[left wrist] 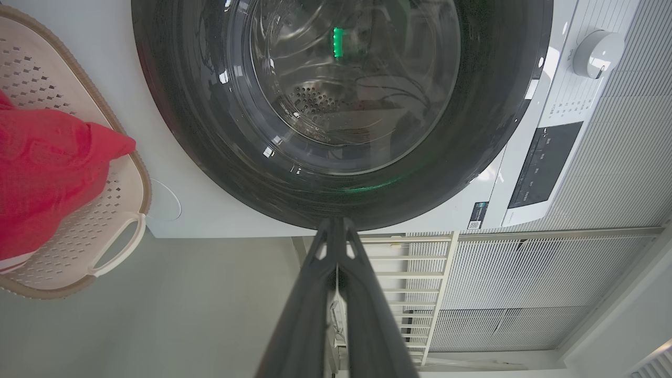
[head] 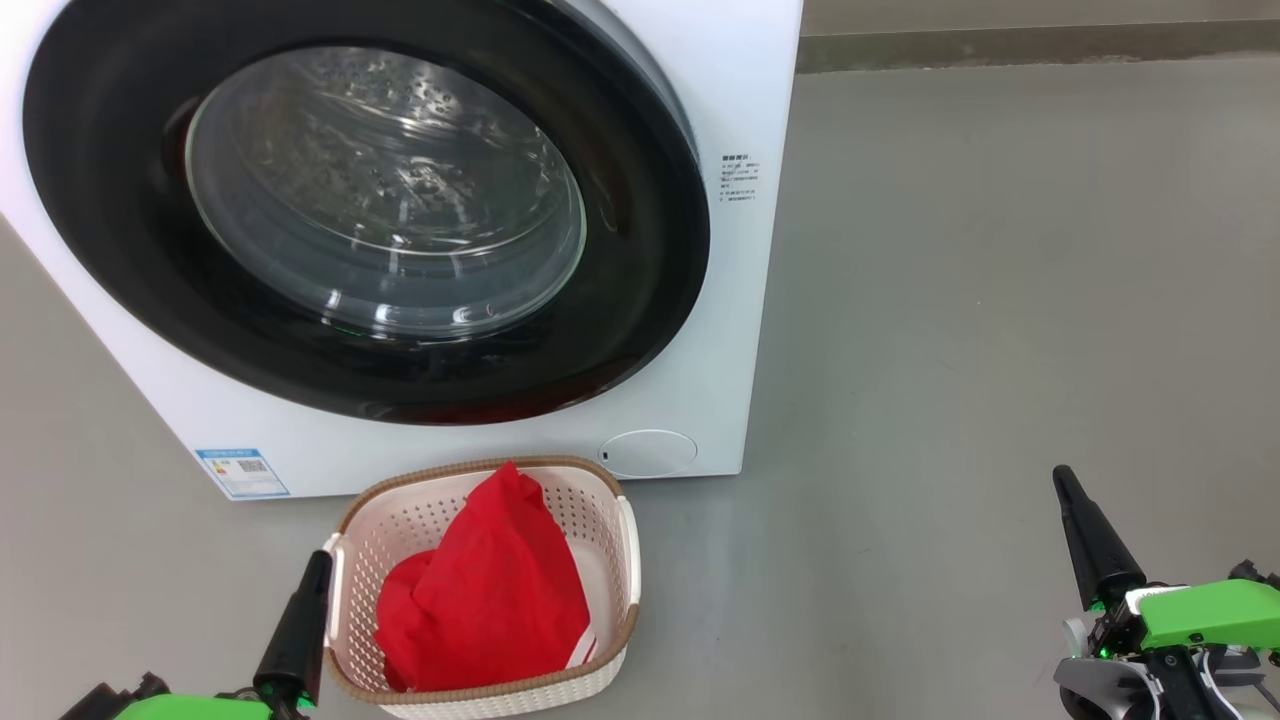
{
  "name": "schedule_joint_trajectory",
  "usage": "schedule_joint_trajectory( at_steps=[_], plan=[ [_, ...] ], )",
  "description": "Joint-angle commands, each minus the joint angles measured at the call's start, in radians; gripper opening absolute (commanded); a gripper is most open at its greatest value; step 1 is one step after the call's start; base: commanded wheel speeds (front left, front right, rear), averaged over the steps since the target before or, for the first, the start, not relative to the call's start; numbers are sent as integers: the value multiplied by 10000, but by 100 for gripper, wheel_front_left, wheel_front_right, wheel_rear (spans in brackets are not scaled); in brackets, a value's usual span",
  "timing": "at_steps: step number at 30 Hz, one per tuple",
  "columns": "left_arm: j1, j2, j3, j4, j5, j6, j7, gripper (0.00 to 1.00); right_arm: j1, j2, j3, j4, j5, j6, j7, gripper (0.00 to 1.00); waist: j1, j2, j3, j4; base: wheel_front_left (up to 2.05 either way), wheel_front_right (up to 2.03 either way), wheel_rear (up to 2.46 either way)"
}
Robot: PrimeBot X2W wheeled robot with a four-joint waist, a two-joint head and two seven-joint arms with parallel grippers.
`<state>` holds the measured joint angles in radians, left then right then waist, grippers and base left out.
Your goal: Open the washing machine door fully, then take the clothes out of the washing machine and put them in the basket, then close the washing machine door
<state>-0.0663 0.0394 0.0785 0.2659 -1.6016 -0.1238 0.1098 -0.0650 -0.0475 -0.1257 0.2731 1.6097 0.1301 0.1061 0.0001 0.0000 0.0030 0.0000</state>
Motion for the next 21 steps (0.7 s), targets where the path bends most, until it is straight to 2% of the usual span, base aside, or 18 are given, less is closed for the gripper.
schedule_joint_trajectory(
  at_steps=[1,21],
  plan=[
    [-417,108,355,-207,-68,-69,36,0,-427,-54,146,-285,12,6,49,0,0,0,0,0,0,0,0],
    [-417,108,354,-208,-69,-69,35,0,-428,-47,136,-285,3,6,57,0,0,0,0,0,0,0,0]
  ],
)
